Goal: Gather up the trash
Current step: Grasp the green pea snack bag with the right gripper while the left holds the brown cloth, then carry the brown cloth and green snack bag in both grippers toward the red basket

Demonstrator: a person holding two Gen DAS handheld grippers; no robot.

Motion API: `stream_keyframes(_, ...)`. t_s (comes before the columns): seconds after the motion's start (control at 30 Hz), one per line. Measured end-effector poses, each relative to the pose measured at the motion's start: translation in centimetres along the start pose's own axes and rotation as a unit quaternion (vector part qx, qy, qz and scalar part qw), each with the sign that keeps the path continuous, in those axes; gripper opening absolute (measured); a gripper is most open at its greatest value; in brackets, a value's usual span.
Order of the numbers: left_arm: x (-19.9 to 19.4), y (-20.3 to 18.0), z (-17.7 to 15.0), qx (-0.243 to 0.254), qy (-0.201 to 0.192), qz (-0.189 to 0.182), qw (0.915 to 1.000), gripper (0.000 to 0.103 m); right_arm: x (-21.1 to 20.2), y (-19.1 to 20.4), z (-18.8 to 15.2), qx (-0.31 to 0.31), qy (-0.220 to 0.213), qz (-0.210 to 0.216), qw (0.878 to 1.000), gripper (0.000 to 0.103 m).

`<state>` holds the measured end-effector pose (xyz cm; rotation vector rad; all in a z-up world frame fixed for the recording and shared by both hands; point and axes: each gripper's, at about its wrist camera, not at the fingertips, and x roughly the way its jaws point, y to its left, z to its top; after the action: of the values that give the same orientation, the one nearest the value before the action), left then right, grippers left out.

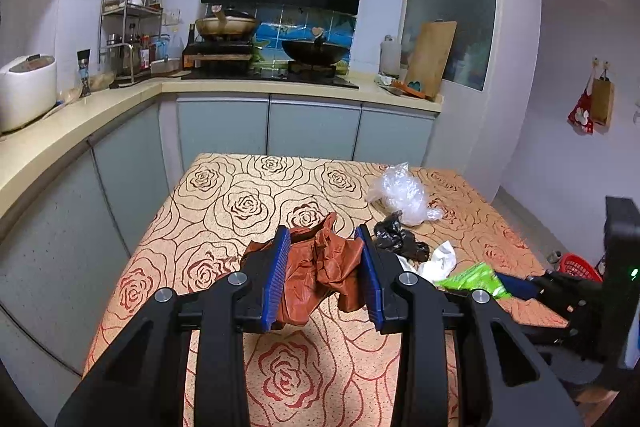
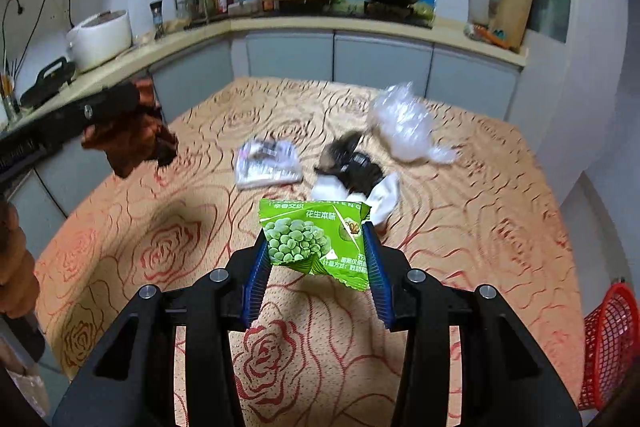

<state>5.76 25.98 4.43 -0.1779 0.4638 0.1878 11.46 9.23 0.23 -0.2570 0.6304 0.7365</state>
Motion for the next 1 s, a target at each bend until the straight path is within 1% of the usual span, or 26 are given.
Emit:
stream_keyframes(0.1,-0.5,-0.6,0.2,0.001,-0.006,-0.003,1.0,0.032,-1.4,-0.8,0.5,0.009,-0.02,-0.01,1.0,0.042)
stream_keyframes(0.4,-1.5,-2.7,1.0,0.014,-0.016,-0.01,0.9997,0.032,-4.5,-2.8,1.2,0.033,-0.054,-0.022,0.998,0.042)
stream_keyframes(0.73,-2.4,-5.8,2.0,0.03,-0.033,-0.028,0.9986,0.032,-7.6,-6.1,1.4,0.06,-0.082,-0.048,0.994,0.042)
stream_keyframes(1.0,-2.5,-9.1,2.3,0.049,-0.037,-0.05,0.9969,0.032,-9.8,-9.0,0.5,0.085,-0.097,-0.072,0.989,0.043)
